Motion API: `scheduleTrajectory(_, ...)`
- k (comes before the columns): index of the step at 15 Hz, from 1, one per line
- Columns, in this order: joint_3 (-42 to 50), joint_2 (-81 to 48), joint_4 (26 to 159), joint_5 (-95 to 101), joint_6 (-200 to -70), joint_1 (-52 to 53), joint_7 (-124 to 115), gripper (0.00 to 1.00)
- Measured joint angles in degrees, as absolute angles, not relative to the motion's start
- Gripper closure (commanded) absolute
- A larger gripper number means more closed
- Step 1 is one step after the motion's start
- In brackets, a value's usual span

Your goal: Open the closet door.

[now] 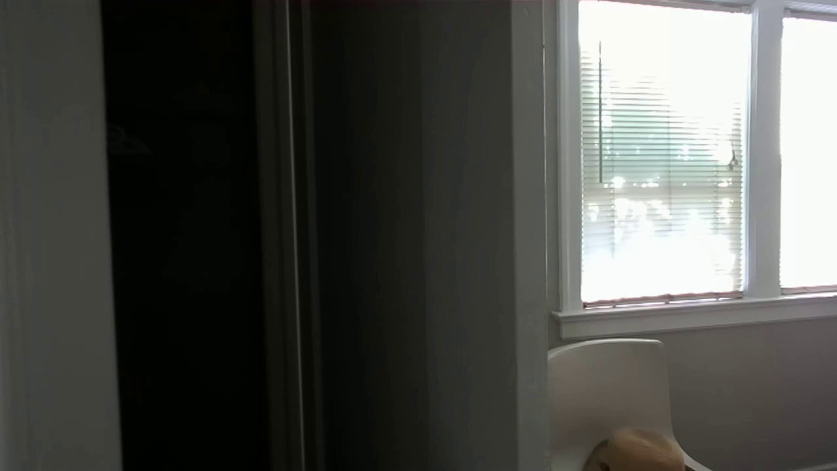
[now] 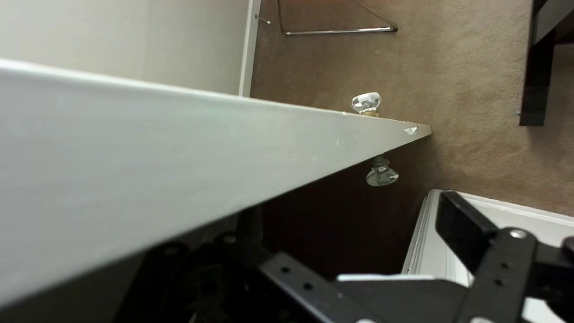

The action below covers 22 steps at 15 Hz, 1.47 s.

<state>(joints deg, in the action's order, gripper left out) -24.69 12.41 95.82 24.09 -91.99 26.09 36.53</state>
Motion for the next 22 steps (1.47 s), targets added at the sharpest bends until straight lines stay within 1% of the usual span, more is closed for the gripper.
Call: scheduleTrajectory(22, -21.1, 15.0, 97.8, 23.9, -88.7, 24.2, 37.5, 0.00)
